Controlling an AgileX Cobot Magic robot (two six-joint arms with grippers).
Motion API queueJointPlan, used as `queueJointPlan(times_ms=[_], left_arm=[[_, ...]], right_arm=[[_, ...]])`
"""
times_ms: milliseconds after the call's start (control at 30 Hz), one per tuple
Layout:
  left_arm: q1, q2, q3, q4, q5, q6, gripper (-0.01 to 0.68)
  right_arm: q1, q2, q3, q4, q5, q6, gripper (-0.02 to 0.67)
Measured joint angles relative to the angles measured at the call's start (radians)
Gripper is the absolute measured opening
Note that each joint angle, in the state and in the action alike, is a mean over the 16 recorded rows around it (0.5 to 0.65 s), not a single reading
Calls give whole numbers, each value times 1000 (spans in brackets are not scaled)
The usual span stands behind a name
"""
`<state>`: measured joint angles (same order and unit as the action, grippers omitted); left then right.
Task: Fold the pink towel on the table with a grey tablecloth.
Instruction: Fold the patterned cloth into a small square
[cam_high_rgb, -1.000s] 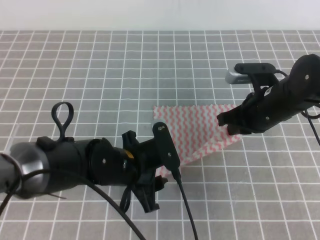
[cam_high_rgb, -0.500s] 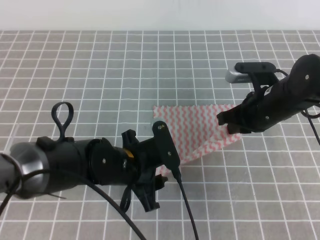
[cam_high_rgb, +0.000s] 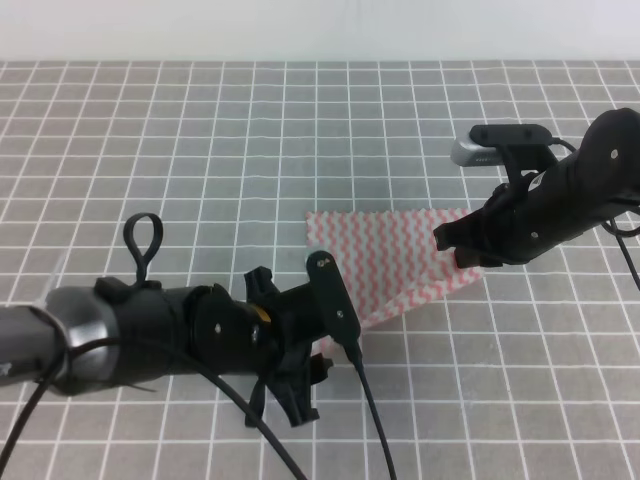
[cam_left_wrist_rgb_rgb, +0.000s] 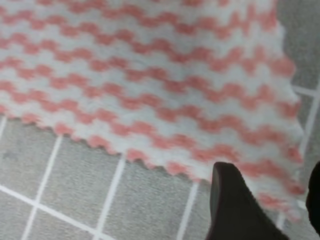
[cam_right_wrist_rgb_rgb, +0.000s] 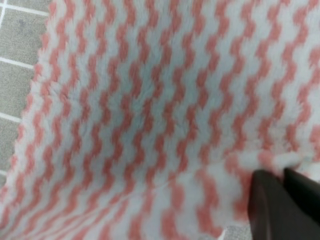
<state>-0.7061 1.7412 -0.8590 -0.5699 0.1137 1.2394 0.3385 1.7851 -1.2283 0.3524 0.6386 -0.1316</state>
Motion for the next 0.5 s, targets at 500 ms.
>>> queueJointPlan(times_ms=[500], left_arm=[[0, 27, -37, -14, -13, -1, 138]], right_arm=[[0, -10, 2, 0, 4, 0, -16]])
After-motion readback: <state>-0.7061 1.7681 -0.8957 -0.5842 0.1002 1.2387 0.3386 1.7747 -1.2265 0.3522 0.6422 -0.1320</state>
